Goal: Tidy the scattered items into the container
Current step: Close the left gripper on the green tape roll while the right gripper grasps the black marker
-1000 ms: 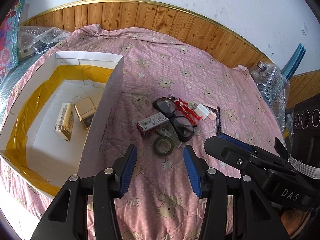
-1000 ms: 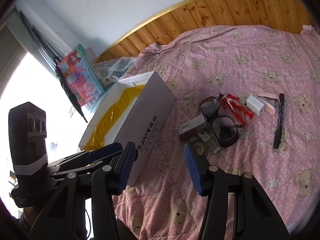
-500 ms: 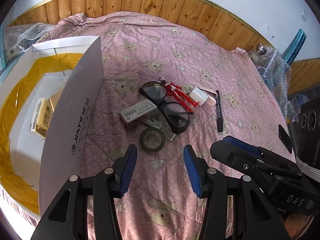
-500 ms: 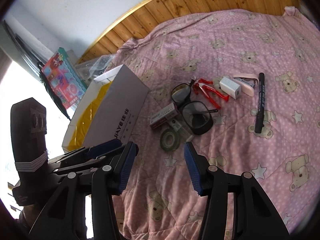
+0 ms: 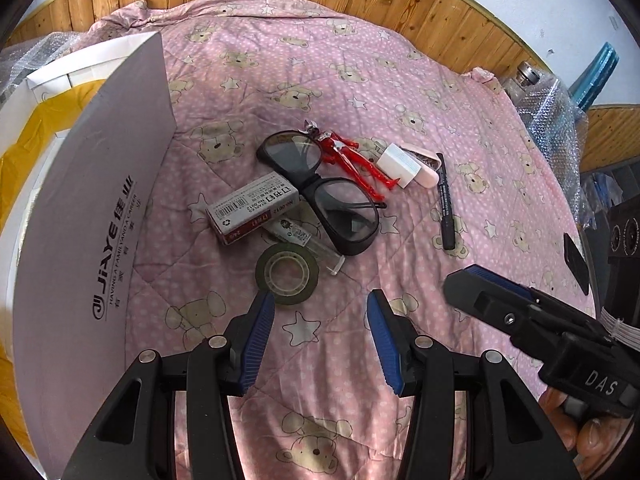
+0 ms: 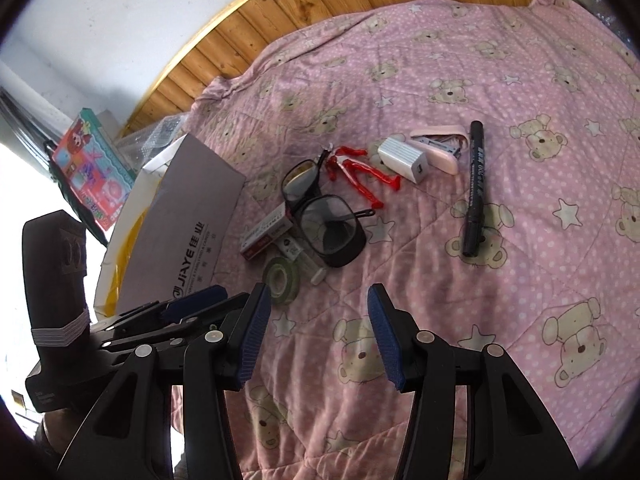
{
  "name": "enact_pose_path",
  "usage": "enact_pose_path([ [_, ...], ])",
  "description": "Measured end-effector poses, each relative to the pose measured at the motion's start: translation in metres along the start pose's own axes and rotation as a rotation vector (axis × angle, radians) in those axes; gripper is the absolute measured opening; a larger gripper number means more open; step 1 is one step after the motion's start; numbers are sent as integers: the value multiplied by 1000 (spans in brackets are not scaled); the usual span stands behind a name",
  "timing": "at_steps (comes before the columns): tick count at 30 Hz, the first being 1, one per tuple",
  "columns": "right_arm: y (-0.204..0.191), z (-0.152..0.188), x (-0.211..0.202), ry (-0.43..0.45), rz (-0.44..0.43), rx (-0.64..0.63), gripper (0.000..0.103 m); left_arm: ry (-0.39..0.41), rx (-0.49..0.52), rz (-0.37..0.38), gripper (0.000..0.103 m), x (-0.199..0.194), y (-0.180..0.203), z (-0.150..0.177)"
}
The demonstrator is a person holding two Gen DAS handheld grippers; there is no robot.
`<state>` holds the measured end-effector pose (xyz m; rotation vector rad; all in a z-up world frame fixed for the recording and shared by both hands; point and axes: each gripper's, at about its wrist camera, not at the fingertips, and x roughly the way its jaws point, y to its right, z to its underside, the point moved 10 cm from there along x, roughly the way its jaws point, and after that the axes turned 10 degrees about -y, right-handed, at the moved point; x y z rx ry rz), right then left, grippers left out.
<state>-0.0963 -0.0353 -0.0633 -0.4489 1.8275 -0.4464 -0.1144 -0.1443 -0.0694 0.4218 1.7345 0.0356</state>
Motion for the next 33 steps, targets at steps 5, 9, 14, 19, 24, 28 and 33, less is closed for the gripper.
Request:
enact_pose_path([
  [5,28,-1,1,-4,30,61,53,-40,-20,29,50,17,-1,1],
  [9,50,-3,1,-1,53,107,53,-70,-41,39,50,31,-5,1],
  [14,74,-12,2,6,86,144,53,-89,-81,47,50,44,-13,-2],
  [19,92,-20,8,2,109,165,53,-77,-99,50,50,51,-18,-9],
  [24,107,-29,15,-3,145,171,43,-49,-89,24,50,53,-23,-19],
  [28,116,-41,20,2,174,169,43,-56,-96,5,50,60,-33,-21],
  [33,123,-56,28,1,203,147,40,-29,-103,21,50,62,-39,-25],
])
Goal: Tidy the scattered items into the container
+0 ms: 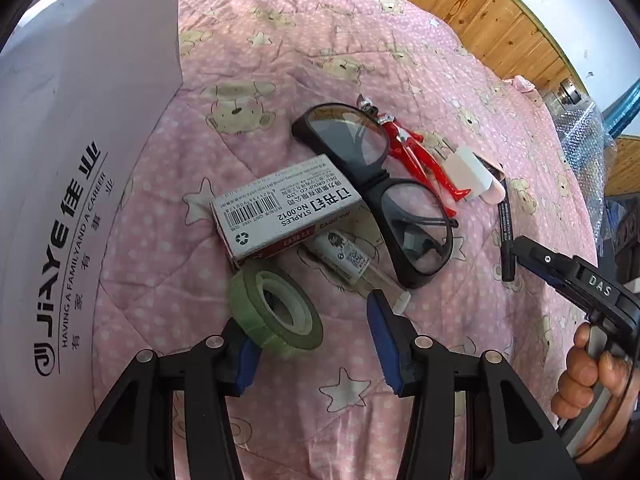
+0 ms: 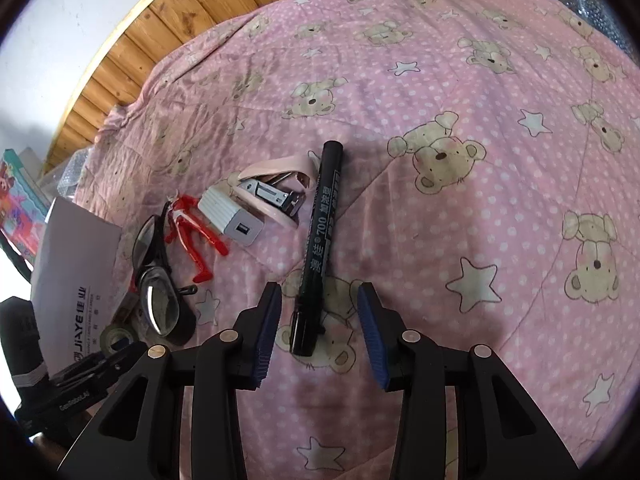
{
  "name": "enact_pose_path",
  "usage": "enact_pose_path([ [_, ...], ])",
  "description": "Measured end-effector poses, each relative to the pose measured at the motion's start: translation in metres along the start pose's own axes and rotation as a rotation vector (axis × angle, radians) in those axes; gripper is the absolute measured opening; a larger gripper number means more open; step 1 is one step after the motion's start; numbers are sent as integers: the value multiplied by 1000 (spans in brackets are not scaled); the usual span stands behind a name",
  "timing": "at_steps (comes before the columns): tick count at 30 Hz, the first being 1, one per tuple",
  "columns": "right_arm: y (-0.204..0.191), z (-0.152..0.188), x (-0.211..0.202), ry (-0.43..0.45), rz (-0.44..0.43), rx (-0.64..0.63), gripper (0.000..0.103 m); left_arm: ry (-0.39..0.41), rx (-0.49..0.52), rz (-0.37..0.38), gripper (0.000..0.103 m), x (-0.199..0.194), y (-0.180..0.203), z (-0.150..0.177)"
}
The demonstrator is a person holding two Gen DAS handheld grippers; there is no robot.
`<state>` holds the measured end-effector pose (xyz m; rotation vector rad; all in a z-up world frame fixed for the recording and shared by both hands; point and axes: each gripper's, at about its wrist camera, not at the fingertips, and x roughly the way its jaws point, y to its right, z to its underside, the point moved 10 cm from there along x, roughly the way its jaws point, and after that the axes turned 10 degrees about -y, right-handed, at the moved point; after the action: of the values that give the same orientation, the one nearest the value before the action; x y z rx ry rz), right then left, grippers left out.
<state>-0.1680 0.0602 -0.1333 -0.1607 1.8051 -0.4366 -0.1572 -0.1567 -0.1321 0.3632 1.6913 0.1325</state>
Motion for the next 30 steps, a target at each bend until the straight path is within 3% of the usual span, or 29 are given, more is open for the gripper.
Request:
enact_pose_path([
  [3,0,-7,4,9,23,-24,34,17,-19,11,45,-1,-5,-2],
  [5,-1,-10,6,16,40,-41,34,23,-37,14,35,-2,-11,-2],
  [10,-4,-18,10,30,82,-89,34,16,-90,56,35,-6,-17,-3],
  [11,-5,-20,11,31,93,-103,33,19,-92,50,29,-7,-17,-4],
  [13,-7,-22,12,32,114,-134,18,29,-85,27,18,-10,-14,-6],
  [15,-9,-23,13,33,130,-154,17,35,-68,8,12,-13,-12,-6],
  [21,-9,-20,8,35,158,-169,15,45,-34,-17,10,-18,-8,-7],
  [27,-8,-21,16,31,201,-188,19,15,-38,-21,12,-1,-10,-5],
  [30,-7,-20,12,37,194,-193,14,23,-33,-18,11,-2,-8,-6],
])
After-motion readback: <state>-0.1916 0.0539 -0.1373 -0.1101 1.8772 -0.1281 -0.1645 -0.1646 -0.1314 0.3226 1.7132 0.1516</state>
